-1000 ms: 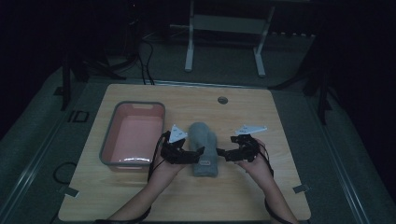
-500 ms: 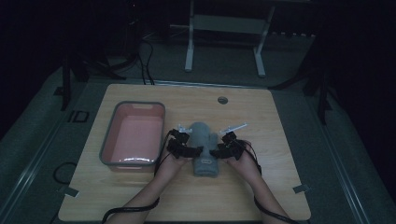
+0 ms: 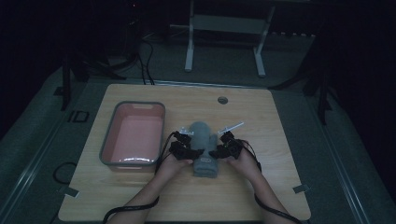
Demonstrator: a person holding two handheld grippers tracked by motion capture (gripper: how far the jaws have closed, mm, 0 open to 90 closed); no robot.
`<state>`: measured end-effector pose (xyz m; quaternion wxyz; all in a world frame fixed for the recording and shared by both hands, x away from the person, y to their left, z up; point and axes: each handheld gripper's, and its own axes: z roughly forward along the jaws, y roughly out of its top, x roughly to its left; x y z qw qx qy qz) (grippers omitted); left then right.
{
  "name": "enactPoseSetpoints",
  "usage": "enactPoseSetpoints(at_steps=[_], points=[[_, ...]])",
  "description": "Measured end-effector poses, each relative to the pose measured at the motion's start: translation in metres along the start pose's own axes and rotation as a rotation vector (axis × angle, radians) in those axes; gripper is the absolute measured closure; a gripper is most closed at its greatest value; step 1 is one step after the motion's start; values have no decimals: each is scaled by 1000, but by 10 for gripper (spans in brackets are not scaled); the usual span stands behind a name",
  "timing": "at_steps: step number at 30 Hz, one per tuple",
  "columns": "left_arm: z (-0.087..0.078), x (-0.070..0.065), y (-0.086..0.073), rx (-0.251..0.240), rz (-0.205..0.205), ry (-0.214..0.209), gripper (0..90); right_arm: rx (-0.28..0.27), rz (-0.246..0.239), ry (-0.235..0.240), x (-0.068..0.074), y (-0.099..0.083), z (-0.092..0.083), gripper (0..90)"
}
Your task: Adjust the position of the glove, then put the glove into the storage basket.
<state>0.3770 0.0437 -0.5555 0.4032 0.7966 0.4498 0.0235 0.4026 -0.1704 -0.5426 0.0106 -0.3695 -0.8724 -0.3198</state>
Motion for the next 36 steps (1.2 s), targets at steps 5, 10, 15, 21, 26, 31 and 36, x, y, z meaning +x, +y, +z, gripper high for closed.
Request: enactPoseSetpoints(at_steps=[5,10,15,21,26,31,36], points=[[3,3,1,9,-9,-62,659,-14,-35,-6,6,-1,0,705],[1,4,2,10,-4,-80,741,-44,-42,-37,12,-3,0,765],[-5,-2,7,-11,15,-75,781,-71,-43,-24,13,-3,-10,803],[-19,-11,16,-50,41,-82,786,-116,-38,-17,16,0,-25,808],[-37,-16,26,-78,79,-80,786,-158,-53,-26,25,8,-42,810],[-52,-16,32,-88,88,-86,787,-174,-75,-22,36,19,-53,812],[-69,-12,40,-94,100,-93,787,-192,-81,-16,43,28,-58,812]])
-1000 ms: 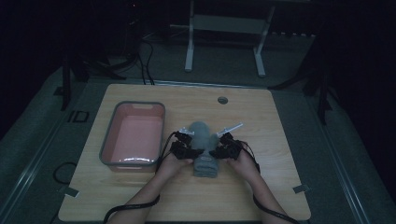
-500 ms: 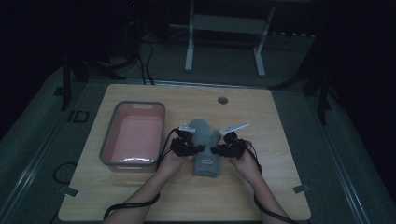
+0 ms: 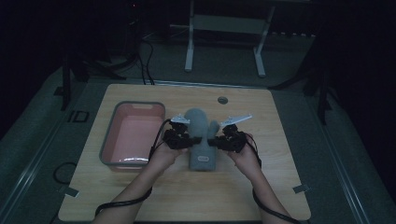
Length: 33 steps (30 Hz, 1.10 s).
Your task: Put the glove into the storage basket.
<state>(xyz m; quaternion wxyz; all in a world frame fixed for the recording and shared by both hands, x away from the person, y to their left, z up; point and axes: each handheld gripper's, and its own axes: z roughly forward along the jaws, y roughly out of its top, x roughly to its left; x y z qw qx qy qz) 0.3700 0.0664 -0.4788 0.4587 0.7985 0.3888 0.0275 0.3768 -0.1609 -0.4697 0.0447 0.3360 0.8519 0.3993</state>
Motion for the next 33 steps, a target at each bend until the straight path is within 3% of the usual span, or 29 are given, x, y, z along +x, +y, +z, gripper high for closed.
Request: enactPoseSetpoints(at_steps=[9,11,13,18,19,20,28,33], points=[[-33,2,19,-18,29,33,787,-35,-33,7,16,35,-7,811],[-44,4,23,-30,34,45,786,-39,-42,7,19,39,-7,812],[-58,10,27,-39,35,62,786,-47,-60,13,26,55,-5,811],[-73,16,30,-46,30,79,786,-53,-76,24,33,70,0,812],[-85,21,30,-49,26,94,786,-54,-83,26,36,75,2,811],[-90,24,30,-49,26,103,787,-55,-89,33,42,85,7,811],[-130,42,26,-24,31,189,786,-57,-113,65,69,114,35,812],[-155,57,19,-19,1,230,785,-57,-123,90,87,133,56,812]])
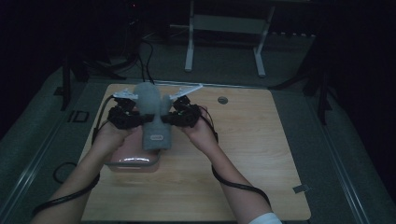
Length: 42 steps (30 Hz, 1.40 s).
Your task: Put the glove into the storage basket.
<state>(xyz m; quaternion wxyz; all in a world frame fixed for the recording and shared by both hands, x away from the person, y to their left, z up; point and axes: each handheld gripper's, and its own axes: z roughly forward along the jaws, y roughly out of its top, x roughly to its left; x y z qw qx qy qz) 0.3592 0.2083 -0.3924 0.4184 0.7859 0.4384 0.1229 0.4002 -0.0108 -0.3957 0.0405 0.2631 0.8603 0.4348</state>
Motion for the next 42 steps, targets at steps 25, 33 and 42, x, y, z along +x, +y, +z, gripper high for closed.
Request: enactPoseSetpoints(at_steps=[25,33,42], points=[[36,61,-76,176,-143,51,781,240,-159,-144,40,-18,120,809],[53,63,-78,242,-147,68,777,334,-121,-182,38,-21,136,793],[68,64,-75,378,-140,108,741,349,-123,-156,34,-21,135,605]])
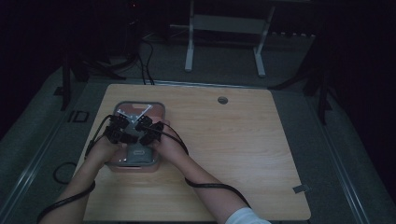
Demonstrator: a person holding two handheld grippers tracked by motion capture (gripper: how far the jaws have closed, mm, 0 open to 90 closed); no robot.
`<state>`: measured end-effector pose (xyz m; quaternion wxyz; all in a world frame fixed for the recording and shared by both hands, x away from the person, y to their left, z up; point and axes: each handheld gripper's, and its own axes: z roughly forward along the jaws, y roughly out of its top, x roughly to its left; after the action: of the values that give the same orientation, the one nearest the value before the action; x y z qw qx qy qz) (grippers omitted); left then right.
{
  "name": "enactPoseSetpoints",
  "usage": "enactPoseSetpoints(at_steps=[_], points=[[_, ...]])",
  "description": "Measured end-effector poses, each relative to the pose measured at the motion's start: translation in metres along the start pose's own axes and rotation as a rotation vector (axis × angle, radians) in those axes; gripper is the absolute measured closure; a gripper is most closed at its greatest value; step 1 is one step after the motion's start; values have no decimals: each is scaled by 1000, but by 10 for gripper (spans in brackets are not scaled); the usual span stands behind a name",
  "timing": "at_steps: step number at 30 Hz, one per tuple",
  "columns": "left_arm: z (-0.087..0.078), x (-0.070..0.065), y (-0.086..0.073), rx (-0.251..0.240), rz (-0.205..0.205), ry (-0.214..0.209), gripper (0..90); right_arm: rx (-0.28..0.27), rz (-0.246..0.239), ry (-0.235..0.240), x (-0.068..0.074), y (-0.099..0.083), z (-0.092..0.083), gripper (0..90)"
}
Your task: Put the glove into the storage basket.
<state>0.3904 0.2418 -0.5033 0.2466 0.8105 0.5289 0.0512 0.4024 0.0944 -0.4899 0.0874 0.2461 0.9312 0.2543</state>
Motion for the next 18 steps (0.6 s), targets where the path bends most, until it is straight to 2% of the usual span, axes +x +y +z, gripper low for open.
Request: enactPoseSetpoints(at_steps=[2,4,6,8,10,11,13,15,16,18], points=[[2,0,1,17,-2,14,711,-13,1,7,-2,-1,-6,578],[4,-2,3,26,11,50,679,-39,10,16,-6,-2,-13,561],[7,-4,4,14,21,79,603,-70,26,31,-11,-4,-22,543],[9,-3,4,0,6,75,569,-99,42,42,-16,-6,-31,531],[6,-2,4,-44,-7,81,483,-119,46,48,-20,-8,-39,515],[4,-1,3,-67,-14,76,470,-126,54,53,-21,-10,-43,514],[-2,-1,2,-129,-44,92,374,-142,58,60,-25,-12,-50,504],[-9,1,1,-176,-61,107,323,-162,63,69,-28,-15,-57,488],[-13,2,0,-200,-58,117,251,-171,64,74,-29,-16,-60,478],[-21,3,-2,-262,-56,134,182,-188,59,95,-31,-19,-66,459]])
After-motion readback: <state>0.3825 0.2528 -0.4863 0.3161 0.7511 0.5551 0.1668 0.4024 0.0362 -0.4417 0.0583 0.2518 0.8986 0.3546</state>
